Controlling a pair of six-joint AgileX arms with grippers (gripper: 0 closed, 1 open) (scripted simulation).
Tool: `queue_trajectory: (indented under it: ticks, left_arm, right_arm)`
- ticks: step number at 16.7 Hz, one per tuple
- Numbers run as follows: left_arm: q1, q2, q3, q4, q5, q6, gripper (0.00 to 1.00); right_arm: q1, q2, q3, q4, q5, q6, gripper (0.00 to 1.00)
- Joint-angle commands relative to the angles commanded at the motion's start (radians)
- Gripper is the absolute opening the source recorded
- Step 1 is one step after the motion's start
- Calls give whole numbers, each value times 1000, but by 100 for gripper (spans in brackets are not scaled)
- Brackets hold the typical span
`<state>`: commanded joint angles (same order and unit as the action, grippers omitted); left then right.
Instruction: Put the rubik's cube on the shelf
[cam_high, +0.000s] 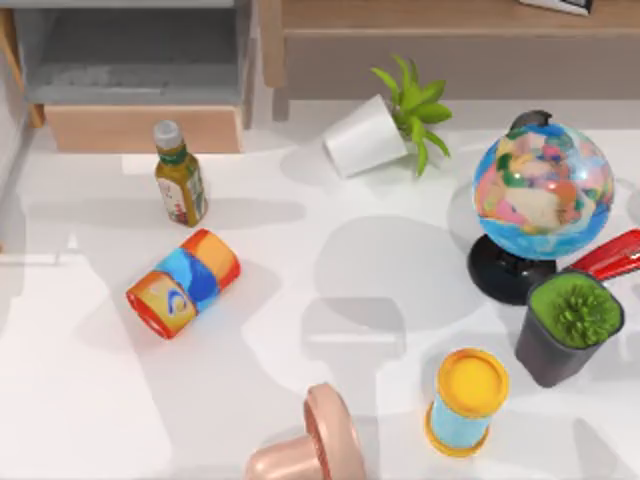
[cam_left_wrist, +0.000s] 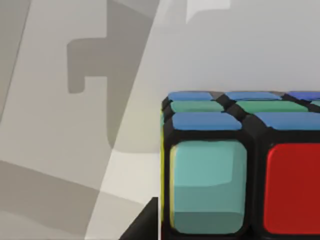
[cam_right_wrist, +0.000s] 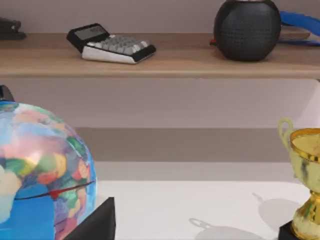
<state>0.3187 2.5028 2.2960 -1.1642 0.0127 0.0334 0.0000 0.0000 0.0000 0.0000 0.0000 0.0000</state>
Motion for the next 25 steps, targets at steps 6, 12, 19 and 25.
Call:
queue_trajectory:
  ticks: [6, 12, 19, 25]
  left_arm:
    - [0, 0, 0, 0, 0, 0, 2]
    - [0, 0, 0, 0, 0, 0, 0]
    - [2, 9, 68, -55, 1, 2, 0]
    - [1, 22, 163, -139, 0, 1, 0]
  right_arm:
    - [0, 0, 0, 0, 0, 0, 100]
    - [0, 0, 0, 0, 0, 0, 100]
    - [0, 0, 0, 0, 0, 0, 100]
    - [0, 0, 0, 0, 0, 0, 100]
